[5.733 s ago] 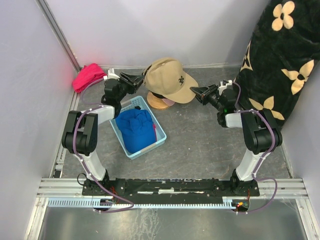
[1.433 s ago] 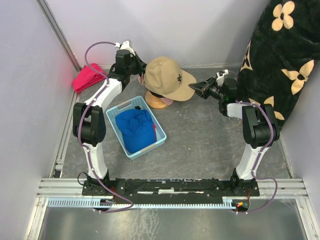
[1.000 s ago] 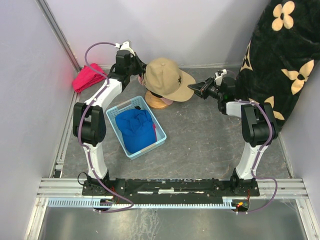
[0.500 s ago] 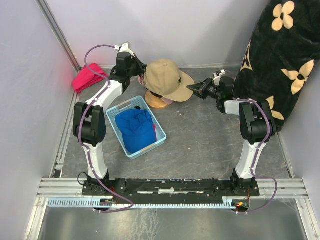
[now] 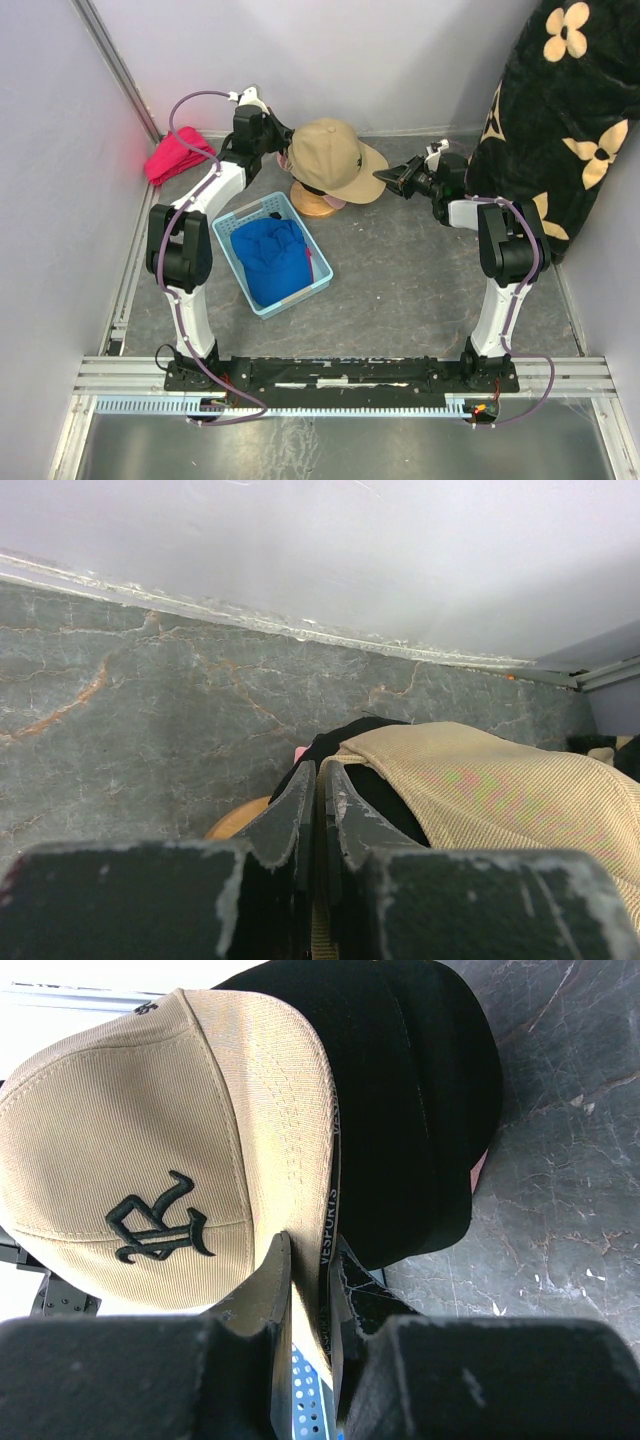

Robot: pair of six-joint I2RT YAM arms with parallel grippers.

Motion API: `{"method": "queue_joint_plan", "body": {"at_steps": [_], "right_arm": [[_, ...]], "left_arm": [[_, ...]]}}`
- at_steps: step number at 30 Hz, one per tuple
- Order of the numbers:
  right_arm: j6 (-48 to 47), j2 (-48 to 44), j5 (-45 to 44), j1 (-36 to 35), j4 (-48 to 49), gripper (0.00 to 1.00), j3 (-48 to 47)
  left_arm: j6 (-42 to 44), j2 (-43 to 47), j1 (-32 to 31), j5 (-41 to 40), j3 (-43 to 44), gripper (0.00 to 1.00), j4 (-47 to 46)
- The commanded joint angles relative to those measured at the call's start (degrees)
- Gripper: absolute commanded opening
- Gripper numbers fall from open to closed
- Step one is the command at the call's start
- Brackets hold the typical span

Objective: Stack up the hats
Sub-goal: Stack the hat on the hat.

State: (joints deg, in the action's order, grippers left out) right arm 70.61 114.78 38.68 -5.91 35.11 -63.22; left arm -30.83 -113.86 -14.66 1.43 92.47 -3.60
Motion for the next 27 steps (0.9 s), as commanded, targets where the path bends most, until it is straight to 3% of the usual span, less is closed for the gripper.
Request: {"method": "queue_joint_plan", "body": {"at_steps": [1,11,20,27], "right_arm": [[-7.72,4.76,-8.11,-0.23,-14.66,0.11,2.27],[-8.49,4.41,-8.99,-0.22,-15.57,0.13,2.77],[-9.82,0.74,-9.96,-0.23,-18.1,0.43,2.83],[-10.5,-1.4,-10.72,-0.1,-19.36,0.48,3.67]], "left_arm": [[1.03,-3.91,0.2,-5.51,-3.62,0.03,10.01],[0.62,-4.33,0.06,-4.47,-3.74,0.06,10.26],[-0.35,-1.51,-0.28,-3.89,-6.02,0.31,7.64],[-0.28,0.05,-0.55,-4.06,-6.75,0.4,7.72]]}}
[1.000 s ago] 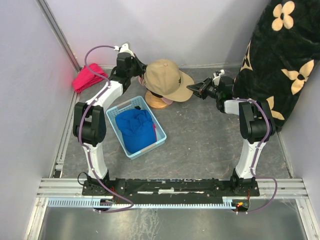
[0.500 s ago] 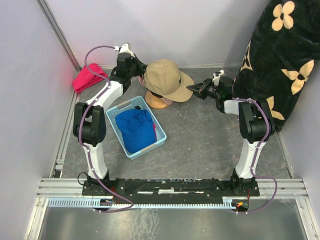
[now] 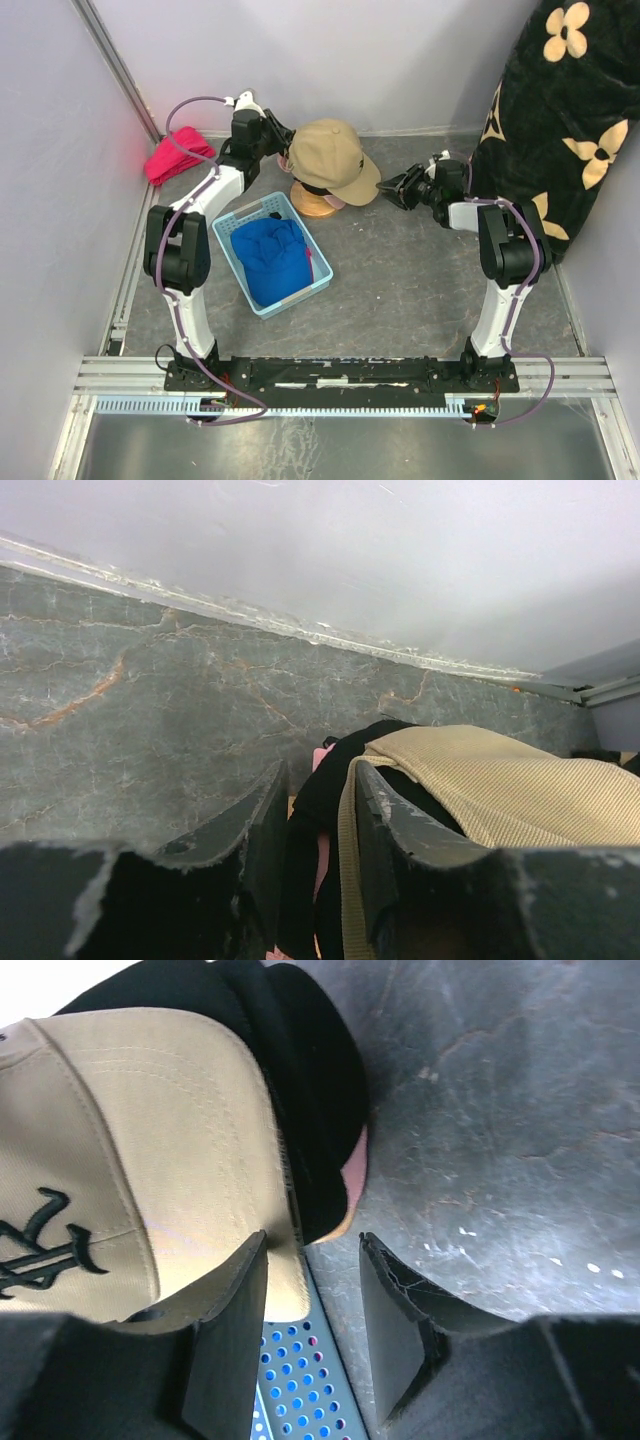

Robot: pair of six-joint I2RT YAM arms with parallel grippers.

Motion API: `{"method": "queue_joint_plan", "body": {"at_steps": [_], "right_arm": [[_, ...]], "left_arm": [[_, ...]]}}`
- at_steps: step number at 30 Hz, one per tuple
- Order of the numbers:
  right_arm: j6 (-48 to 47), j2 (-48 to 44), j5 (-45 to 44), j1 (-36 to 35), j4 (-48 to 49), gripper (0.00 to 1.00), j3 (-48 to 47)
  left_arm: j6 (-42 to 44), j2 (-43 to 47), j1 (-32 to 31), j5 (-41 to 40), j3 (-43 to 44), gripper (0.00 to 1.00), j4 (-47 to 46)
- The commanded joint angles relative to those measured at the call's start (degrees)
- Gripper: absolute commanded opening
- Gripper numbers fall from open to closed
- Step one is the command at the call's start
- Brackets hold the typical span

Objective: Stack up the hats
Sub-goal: Stack the hat on the hat.

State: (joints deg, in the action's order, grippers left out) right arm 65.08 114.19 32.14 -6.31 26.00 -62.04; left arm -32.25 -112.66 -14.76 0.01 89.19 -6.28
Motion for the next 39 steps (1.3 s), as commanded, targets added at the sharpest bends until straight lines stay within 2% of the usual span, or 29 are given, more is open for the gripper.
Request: {"method": "queue_joint_plan", "body": {"at_steps": [1,15,20,25,39], "right_arm": [[-5.01,-1.08,-4.26,0.34,-10.33,0.48,2.61],[-8.4,-8.21,-6.66,0.38,-14.97,0.5,3.14],[-9.25,-9.61,-6.92,0.34,-15.81,0.5,3.28],[-10.03,-10.36,-7.0,0.35,-16.49,0.5,3.13],[-11.42,-11.13,-6.41,0.34,-17.35,0.5,2.04]], "left_arm": [[1.09,-0.89,-0.44,-2.77,-3.7,0.41,10.41],[-0.81,4.03,-0.47,-7.26,-5.56,0.55,9.83],[-2.42,6.46,-0.44,-7.18,-7.32,0.58,5.87],[-4.13,8.6,-0.46,-6.3,-8.41,0.59,2.14],[-7.71,10.53,-0.48,-4.13,-6.26,0.6,0.88]]}}
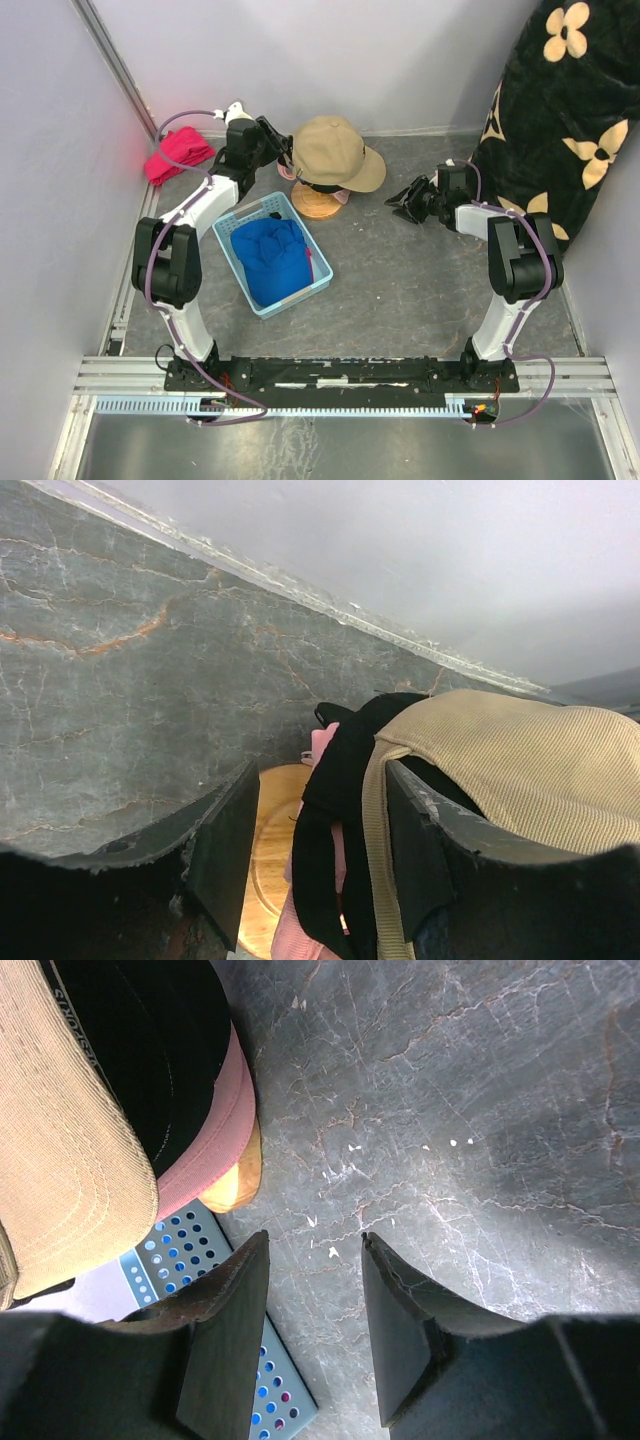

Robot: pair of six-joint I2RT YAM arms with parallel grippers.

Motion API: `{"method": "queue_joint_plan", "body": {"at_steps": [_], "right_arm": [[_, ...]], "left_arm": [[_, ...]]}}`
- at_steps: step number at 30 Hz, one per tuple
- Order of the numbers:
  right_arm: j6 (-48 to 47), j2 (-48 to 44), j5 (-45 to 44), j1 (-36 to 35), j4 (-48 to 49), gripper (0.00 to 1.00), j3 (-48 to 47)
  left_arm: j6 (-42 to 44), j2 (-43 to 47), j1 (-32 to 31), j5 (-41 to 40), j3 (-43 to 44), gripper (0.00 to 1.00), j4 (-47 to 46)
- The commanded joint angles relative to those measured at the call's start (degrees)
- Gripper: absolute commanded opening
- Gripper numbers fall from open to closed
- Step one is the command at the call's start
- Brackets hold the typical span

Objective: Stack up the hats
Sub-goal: Stack the hat on the hat.

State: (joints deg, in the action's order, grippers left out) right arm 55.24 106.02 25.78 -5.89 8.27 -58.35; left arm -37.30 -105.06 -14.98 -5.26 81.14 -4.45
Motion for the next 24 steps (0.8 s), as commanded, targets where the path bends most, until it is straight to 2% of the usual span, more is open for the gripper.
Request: {"method": "queue_joint_plan", "body": {"at_steps": [1,4,5,6,24], "right_arm": [[-1.7,-3.07,-0.03,-0.04,0.39,0.5,-1.62],[-1.93,-3.69,0.04,-0.09,0.58,0.5,-1.58],[-2.04,-3.95,0.0,-0.06,0.6,0.5,-1.56],[-2.11,-4.16,-0.02,-0.06,0.65,0.5,-1.51],[-5.78,-15.02,-4.05,-0.99,-4.4,0.5,-2.29]], "left_arm": [[-2.75,3.0,-0.23,1.09,1.94,0.6,-0.7],[-3.23,3.59,-0.23,0.82,1.6,0.62,-0.63],[-3.48,3.78,-0.2,0.68,1.42,0.7,-0.65],[-3.71,4.0,-0.22,0.66,1.39,0.71,-0.65],[-5.3,10.84,-0.57,-5.25,-1.89,0.72,0.02]]}}
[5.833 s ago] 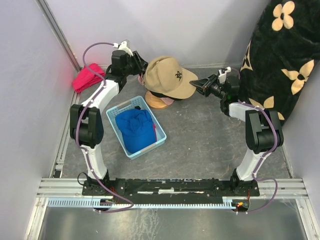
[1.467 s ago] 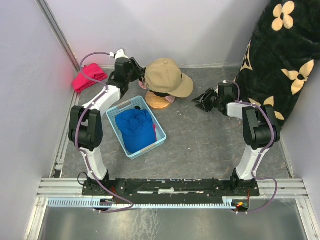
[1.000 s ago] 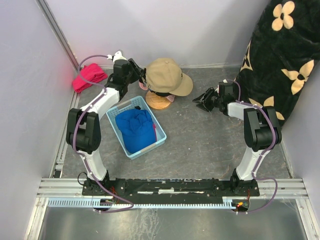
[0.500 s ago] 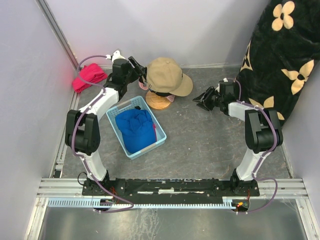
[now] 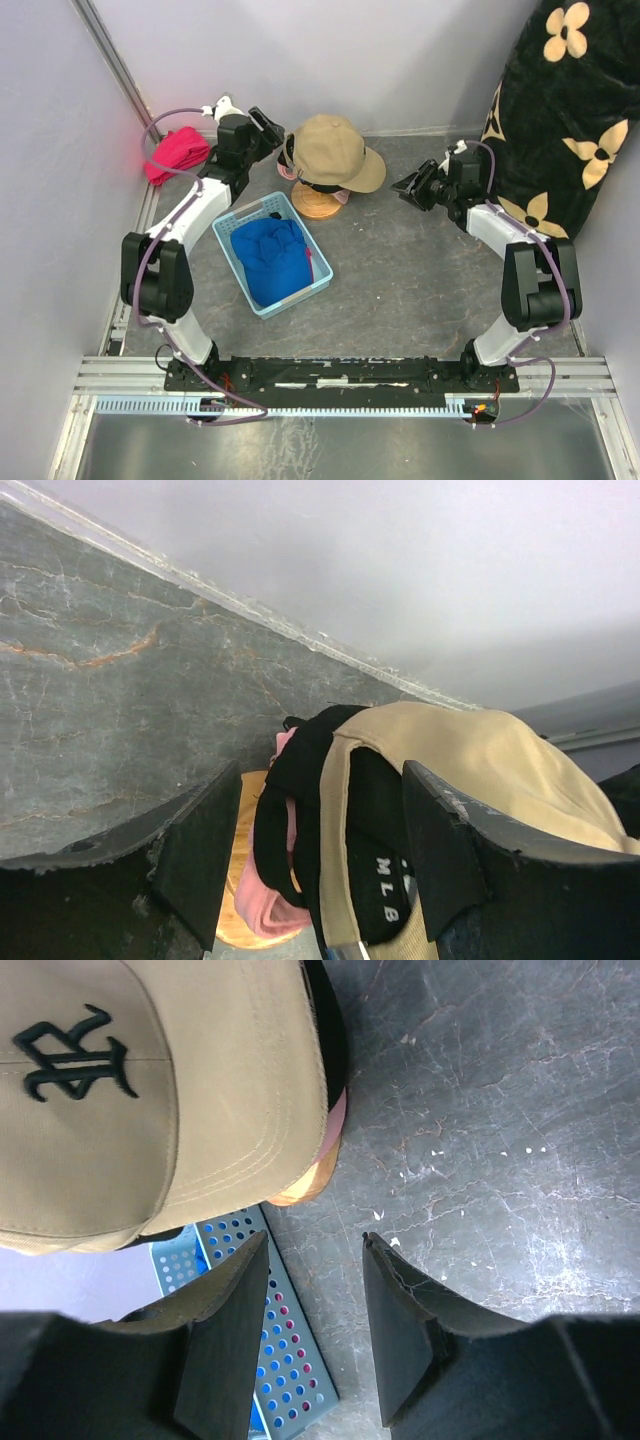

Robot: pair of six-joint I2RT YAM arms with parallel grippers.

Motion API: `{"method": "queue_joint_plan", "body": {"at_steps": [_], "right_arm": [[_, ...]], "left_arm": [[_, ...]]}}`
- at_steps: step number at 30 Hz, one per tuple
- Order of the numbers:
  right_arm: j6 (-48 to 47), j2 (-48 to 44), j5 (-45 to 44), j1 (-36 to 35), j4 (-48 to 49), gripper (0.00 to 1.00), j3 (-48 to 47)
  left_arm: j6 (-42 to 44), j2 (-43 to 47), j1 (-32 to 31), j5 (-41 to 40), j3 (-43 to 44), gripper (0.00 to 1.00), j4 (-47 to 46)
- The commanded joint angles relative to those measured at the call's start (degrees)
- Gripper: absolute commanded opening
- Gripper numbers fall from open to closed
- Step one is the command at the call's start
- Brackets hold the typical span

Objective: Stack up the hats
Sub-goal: Stack the hat on the hat.

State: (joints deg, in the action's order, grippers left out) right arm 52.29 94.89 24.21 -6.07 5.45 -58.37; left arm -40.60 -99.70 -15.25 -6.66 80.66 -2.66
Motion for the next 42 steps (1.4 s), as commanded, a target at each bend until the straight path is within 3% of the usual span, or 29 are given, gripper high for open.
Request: {"method": "queue_joint_plan", "body": {"at_steps": [1,9,18,35,42], "right_arm": [[-3.11,-4.0,-2.84,-1.06,-1.59,0.5,-2.95],[-4.38,1.58,-4.07,-2.27,-1.73,0.46,-14.91],[-5.14,17.73,-1.24,-3.42,-5.58,0.42,-38.33],[-1.51,49.53,4.89,-5.32,-7.64,0.41,-79.14],[0.79,53.04,7.83,-6.44,-4.23,0.42,-79.05]], "left_arm": [[-2.02,6.37,-0.31,-4.7,-2.06,0.72,-2.03],[-2.67,14.52,-0.58,-8.01,-12.14,0.68,-5.44],[-3.03,19.58,-2.89,-8.4,-21.01,0.59,-8.89],[-1.4,15.65,-7.76,-8.39,-25.94,0.44,-12.81],[-1.0,9.73,-9.1,-7.14,-22.34,0.44,-12.84]]}}
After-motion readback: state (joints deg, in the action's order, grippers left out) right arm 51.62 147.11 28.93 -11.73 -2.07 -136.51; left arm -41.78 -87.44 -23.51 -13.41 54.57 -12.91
